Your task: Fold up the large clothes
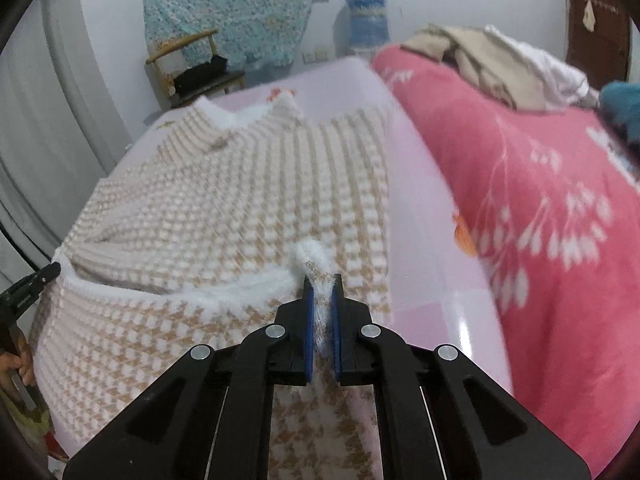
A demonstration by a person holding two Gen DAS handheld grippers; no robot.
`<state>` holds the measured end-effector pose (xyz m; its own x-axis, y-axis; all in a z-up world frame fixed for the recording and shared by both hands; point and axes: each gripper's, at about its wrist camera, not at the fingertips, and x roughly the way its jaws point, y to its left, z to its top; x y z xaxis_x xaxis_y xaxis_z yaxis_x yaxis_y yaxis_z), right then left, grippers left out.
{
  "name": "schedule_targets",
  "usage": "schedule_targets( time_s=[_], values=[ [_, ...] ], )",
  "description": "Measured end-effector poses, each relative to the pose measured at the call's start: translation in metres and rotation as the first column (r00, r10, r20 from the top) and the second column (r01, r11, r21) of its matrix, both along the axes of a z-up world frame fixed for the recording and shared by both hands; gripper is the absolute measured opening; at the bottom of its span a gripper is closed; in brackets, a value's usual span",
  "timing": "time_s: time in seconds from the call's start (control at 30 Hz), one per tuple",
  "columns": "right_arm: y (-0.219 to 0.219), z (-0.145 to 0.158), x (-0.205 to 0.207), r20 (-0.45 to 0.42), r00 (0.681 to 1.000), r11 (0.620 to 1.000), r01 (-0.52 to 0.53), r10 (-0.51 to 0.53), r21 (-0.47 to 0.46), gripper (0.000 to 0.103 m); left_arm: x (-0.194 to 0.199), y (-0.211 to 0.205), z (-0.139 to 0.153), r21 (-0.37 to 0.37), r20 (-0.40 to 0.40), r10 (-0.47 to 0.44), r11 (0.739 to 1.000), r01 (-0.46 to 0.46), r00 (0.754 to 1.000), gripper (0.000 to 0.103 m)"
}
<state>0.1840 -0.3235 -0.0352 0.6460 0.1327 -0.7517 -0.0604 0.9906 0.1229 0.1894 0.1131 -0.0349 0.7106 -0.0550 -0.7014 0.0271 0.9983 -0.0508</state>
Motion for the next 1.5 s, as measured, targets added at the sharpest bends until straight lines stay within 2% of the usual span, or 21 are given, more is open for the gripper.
schedule_targets(
  time_s=[0.07, 0.23, 0.47, 0.53, 0.57, 0.6, 0.63, 0.67, 0.77, 0.83, 0.9, 0.93, 1.0, 1.03, 1.1, 1.17, 1.23, 1.33, 1.43, 1.5],
  values=[
    [-0.004, -0.004, 0.001, -0.008, 1.0, 1.0, 0.009, -0.009, 0.029, 0.005, -0.003, -0.002, -0.001, 0.016, 0.0, 0.001, 1.0, -0.001, 1.0, 0.01],
    [0.002, 0.002, -0.009, -0.002, 1.0, 1.0, 0.012, -0.012, 0.0, 0.005, -0.009, 0.0, -0.003, 0.017, -0.011, -0.003, 1.0, 0.003, 1.0, 0.01],
    [-0.01, -0.009, -0.003, -0.044, 0.999, 0.996, 0.026, -0.023, 0.083, 0.006, -0.001, -0.002, -0.009, 0.017, -0.033, -0.002, 1.0, 0.003, 0.999, 0.013],
    [-0.01, -0.003, -0.006, -0.053, 0.998, 0.996, 0.028, -0.024, 0.084, 0.015, -0.003, 0.002, -0.005, -0.011, -0.034, -0.004, 1.0, 0.004, 0.999, 0.015],
    [-0.009, 0.0, -0.009, -0.049, 0.998, 0.996, 0.031, -0.027, 0.082, 0.028, -0.005, 0.003, -0.003, -0.023, -0.032, -0.006, 1.0, 0.005, 0.999, 0.015],
    [-0.008, 0.007, -0.014, -0.033, 0.999, 0.996, 0.038, -0.036, 0.077, 0.047, -0.007, 0.006, -0.001, -0.033, -0.026, -0.004, 0.999, 0.003, 1.0, 0.017],
    [-0.008, 0.015, -0.021, -0.006, 0.999, 0.996, 0.036, -0.036, 0.077, 0.053, -0.01, 0.007, 0.003, -0.038, -0.016, 0.0, 0.999, -0.001, 1.0, 0.019],
    [-0.007, 0.021, -0.027, 0.016, 0.999, 0.996, 0.029, -0.03, 0.079, 0.055, -0.012, 0.009, 0.006, -0.041, -0.005, 0.005, 0.999, -0.005, 1.0, 0.02],
    [0.006, 0.042, -0.048, 0.067, 0.997, 0.996, -0.038, 0.032, 0.083, 0.055, -0.025, 0.009, 0.023, -0.059, 0.054, 0.01, 0.998, -0.006, 0.999, 0.021],
    [0.022, 0.047, -0.061, 0.076, 0.992, 0.99, -0.112, 0.105, 0.09, 0.055, -0.036, 0.002, 0.036, -0.088, 0.098, -0.038, 0.995, 0.047, 0.994, 0.021],
    [0.042, 0.046, -0.071, 0.063, 0.981, 0.977, -0.19, 0.184, 0.098, 0.051, -0.047, -0.019, 0.043, -0.144, 0.098, -0.155, 0.975, 0.168, 0.983, 0.021],
    [0.052, 0.044, -0.074, 0.051, 0.975, 0.97, -0.221, 0.217, 0.103, 0.049, -0.052, -0.033, 0.042, -0.175, 0.081, -0.229, 0.955, 0.24, 0.97, 0.021],
    [0.079, 0.03, -0.074, 0.005, 0.956, 0.949, -0.293, 0.295, 0.116, 0.038, -0.056, -0.058, 0.033, -0.206, 0.041, -0.33, 0.921, 0.331, 0.943, 0.021],
    [0.088, 0.023, -0.071, -0.017, 0.948, 0.943, -0.314, 0.317, 0.113, 0.034, -0.056, -0.076, 0.023, -0.192, 0.003, -0.375, 0.91, 0.368, 0.927, 0.021],
    [0.105, 0.01, -0.06, -0.058, 0.94, 0.938, -0.329, 0.336, 0.108, 0.023, -0.055, -0.096, 0.009, -0.141, -0.032, -0.399, 0.91, 0.391, 0.916, 0.021],
    [0.113, -0.004, -0.047, -0.091, 0.938, 0.939, -0.322, 0.334, 0.12, 0.021, -0.047, -0.104, -0.006, -0.114, -0.047, -0.385, 0.919, 0.378, 0.922, 0.022],
    [0.116, -0.013, -0.032, -0.099, 0.947, 0.95, -0.296, 0.305, 0.096, 0.02, -0.038, -0.099, -0.009, -0.149, -0.037, -0.364, 0.923, 0.355, 0.931, 0.024],
    [0.111, -0.014, -0.021, -0.106, 0.957, 0.957, -0.257, 0.271, 0.135, 0.017, -0.03, -0.093, -0.01, -0.195, -0.051, -0.348, 0.923, 0.332, 0.936, 0.023],
    [0.112, -0.006, -0.025, -0.108, 0.959, 0.961, -0.246, 0.26, 0.129, 0.016, -0.028, -0.091, -0.009, -0.176, -0.043, -0.351, 0.925, 0.338, 0.936, 0.023],
    [0.113, 0.006, -0.035, -0.074, 0.956, 0.951, -0.273, 0.285, 0.145, 0.016, -0.026, -0.089, -0.01, -0.172, -0.04, -0.352, 0.924, 0.34, 0.935, 0.023]
  ],
)
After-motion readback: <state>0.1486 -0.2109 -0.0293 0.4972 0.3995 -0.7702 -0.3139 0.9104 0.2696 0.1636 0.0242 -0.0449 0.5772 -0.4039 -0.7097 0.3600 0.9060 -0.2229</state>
